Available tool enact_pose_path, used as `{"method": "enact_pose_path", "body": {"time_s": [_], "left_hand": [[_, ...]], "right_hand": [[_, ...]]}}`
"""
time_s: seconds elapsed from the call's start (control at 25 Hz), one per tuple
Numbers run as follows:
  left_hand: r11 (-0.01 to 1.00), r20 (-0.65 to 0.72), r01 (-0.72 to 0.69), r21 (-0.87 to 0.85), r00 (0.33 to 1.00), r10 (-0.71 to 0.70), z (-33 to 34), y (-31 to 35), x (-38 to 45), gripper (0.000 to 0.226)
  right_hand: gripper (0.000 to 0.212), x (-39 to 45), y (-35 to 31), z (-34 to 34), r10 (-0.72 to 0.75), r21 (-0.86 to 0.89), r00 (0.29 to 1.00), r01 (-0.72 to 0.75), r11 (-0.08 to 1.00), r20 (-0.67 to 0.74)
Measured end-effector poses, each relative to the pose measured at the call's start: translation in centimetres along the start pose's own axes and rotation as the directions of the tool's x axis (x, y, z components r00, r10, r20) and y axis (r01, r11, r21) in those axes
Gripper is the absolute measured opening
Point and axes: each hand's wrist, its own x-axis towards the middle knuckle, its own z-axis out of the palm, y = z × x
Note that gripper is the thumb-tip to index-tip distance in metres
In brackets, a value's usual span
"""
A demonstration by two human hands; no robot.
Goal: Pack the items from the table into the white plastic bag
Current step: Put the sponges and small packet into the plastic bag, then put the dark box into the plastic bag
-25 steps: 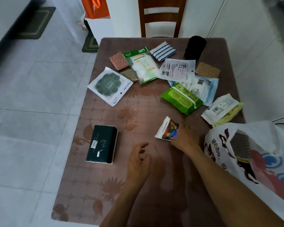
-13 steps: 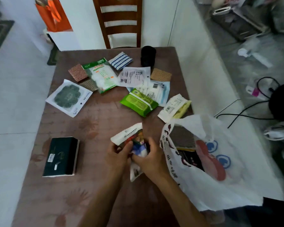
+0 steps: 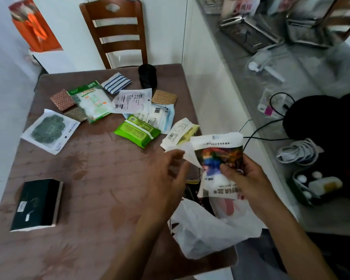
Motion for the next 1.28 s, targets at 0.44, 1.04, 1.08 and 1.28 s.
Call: {"method": "enact_pose_path", "body": {"time_s": [0.44, 1.04, 1.08, 1.28], "left_hand": [[0.87, 0.215, 0.1, 0.483, 0.95, -0.228, 0.2, -6.0, -2.3, 0.074], [0.958, 0.006, 0.057, 0.282, 0.998, -0.062, -2.4, -7.0, -2.4, 0.048], [0.951, -0.078, 0.086, 0.298, 0.995, -0.065, -3.0, -7.3, -2.2, 0.052], [0.924, -0.274, 0.198, 0.328, 0.956, -0.108, -9.2, -11.7, -0.6, 0.063]], "right_hand": [[0.045, 5.5, 3.7, 3.4, 0.344, -0.874, 0.81, 0.392, 0.288, 0.476], [0.027, 4.1, 1.3, 8.3, -0.131, -0.753, 0.886, 0.449, 0.482, 0.445], [0.027, 4.2, 0.5, 9.3, -0.158, -0.724, 0.882, 0.457, 0.517, 0.444], [0.032, 5.1, -1.2, 16.3, -0.239, -0.623, 0.841, 0.524, 0.58, 0.485]]}}
